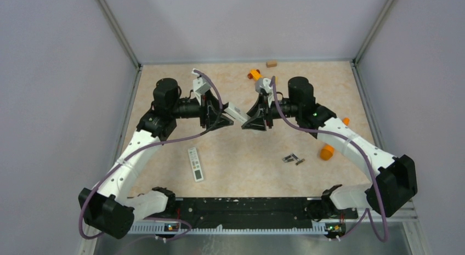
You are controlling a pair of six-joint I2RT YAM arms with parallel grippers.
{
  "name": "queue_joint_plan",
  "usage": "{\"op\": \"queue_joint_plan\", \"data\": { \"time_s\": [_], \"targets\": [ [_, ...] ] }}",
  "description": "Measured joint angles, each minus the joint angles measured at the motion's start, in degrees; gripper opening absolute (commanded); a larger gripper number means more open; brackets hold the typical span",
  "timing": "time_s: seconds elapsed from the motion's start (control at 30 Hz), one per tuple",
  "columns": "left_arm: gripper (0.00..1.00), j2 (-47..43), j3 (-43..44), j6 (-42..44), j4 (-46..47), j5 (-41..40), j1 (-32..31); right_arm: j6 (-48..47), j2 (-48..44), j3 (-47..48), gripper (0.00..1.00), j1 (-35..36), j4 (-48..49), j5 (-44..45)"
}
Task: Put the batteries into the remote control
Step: Adjust the remote control.
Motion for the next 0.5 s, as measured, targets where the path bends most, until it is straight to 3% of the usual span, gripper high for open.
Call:
{"op": "queue_joint_plan", "data": {
  "time_s": [0.5],
  "targets": [
    [0.63, 2.12, 3.06, 1.66, -2.51, 2.38, 0.0, 1.92, 0.5, 0.7, 0.0, 0.07, -0.35, -3.3]
  ]
}}
